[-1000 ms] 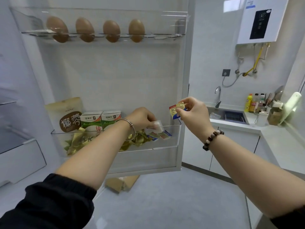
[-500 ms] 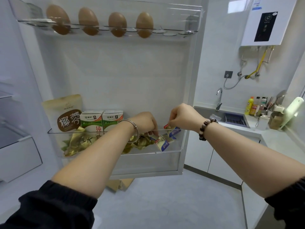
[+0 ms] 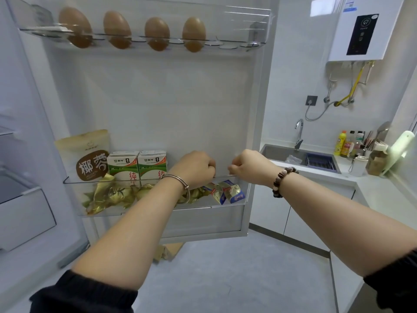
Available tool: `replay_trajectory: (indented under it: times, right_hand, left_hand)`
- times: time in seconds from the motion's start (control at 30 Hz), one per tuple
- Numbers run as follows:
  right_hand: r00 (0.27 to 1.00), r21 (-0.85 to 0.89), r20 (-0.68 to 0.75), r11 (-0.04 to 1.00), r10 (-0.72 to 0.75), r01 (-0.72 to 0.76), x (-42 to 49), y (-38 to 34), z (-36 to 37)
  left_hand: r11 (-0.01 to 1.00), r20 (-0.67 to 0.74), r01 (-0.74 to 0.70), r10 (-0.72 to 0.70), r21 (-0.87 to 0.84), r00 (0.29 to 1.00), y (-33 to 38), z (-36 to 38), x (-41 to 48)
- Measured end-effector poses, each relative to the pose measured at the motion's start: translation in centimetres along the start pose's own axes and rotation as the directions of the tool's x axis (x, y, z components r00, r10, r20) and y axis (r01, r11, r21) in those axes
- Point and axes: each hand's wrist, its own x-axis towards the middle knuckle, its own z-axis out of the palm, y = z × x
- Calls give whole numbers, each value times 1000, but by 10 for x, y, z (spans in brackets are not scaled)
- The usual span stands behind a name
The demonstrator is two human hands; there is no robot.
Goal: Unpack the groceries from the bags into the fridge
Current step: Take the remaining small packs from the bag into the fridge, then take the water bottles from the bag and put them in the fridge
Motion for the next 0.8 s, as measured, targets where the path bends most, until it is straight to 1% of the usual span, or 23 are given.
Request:
replay_trajectory:
  times: [0.1,0.2,0.27,0.33,0.37,0.43,0.5,0.57,0.7,0.8]
  right_hand:
    - [999,94,-40,995,-34,38,-10,4,5]
    - [996,147,-70,987,-57,67,-23,7,8]
    - [989,147,-106,982,-103,118,-33,10,12]
    - [979,107,-143,981,-148,164,-41,14,16]
    - [974,92,-164,981,-156,172,-45,17,18]
    - [962,118,-233,978,-143,174,-55,23,17]
    - [946,172,-312,975,-83,143,-66,35,13]
    - [929,187,-370,978,-15,90,-80,52,9]
    - [896,127,-437,991,81,-27,-119,89,-3]
    - [846,107,-498,982,188,-155,-166,124,-21]
  left_hand:
    - [996,-81,-30,37,89,996,2,3,-5]
    - [977,-196,-79,118,199,973,1,6,-9]
    - [969,-266,-108,167,224,949,-2,10,-11]
    - [966,-338,-133,204,222,919,-2,14,-13]
    - [963,-373,-153,229,223,899,0,17,-15]
    - [949,-432,-203,293,243,853,6,22,-17]
    - [935,-455,-244,339,257,823,19,27,-17]
    - [926,-436,-278,366,254,822,37,32,-15]
    - [888,-396,-375,455,266,798,88,50,-6]
    - [850,-384,-476,526,226,759,146,73,0]
